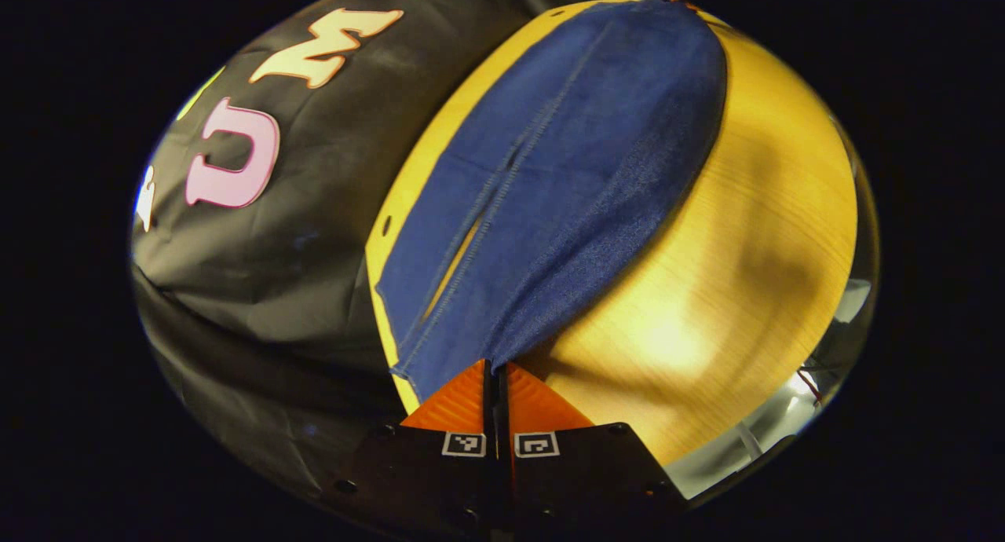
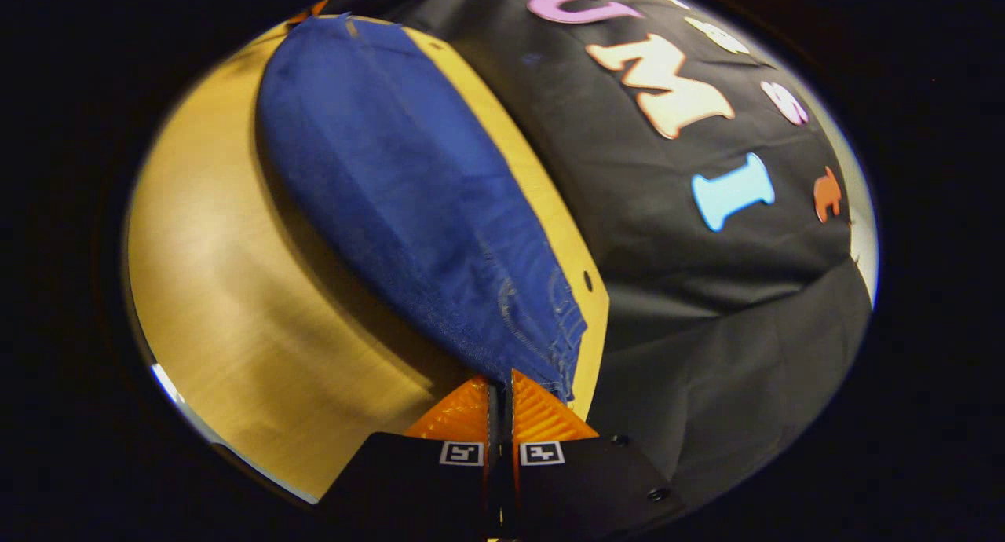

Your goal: Grasp the waist and the cuffs of the jeans and fold them to make the two legs overlap; first hold the waist and fold one-third of the jeans toward the cuffs, then hold the cuffs and fold the remaining one-third in the same direction to finish folding.

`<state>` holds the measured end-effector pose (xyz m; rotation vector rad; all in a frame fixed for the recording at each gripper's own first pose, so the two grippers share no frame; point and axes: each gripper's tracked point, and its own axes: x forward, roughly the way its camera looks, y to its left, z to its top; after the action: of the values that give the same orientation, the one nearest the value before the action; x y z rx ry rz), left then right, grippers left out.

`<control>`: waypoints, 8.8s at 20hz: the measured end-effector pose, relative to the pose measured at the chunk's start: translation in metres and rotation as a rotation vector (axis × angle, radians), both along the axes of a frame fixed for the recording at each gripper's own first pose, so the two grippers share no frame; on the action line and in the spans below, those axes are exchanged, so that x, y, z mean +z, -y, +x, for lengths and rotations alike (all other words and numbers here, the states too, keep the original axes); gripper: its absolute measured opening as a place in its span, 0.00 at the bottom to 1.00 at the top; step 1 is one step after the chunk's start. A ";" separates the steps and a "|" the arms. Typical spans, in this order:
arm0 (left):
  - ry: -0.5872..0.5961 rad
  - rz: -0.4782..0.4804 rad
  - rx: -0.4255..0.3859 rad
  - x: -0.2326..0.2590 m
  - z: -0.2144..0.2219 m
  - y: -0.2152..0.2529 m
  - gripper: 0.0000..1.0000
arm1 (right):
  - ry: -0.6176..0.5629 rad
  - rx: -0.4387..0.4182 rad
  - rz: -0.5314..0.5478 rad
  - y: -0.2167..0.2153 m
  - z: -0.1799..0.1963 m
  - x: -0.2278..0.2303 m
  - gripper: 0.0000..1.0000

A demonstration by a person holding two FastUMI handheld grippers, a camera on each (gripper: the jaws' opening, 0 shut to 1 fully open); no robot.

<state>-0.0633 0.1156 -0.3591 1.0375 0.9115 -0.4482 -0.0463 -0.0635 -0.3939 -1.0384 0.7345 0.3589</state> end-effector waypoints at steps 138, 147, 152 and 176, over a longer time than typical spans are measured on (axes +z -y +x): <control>-0.390 -1.375 0.544 0.116 0.246 0.193 0.00 | 0.017 -0.553 1.185 0.323 0.263 0.235 0.95; -0.534 -1.257 0.339 0.092 0.233 0.345 0.00 | 0.084 -0.656 1.160 0.408 0.241 0.238 0.95; -0.571 -1.094 0.369 0.021 0.205 0.382 0.00 | 0.057 -0.666 1.145 0.428 0.230 0.231 0.95; 0.597 -0.997 0.368 0.264 0.168 0.186 1.00 | 0.441 -0.150 1.339 0.289 0.209 0.448 0.97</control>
<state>0.1044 -0.0705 -0.0951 0.0487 0.2374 -0.2030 0.1627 -0.3525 0.0539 0.2203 0.0595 0.3713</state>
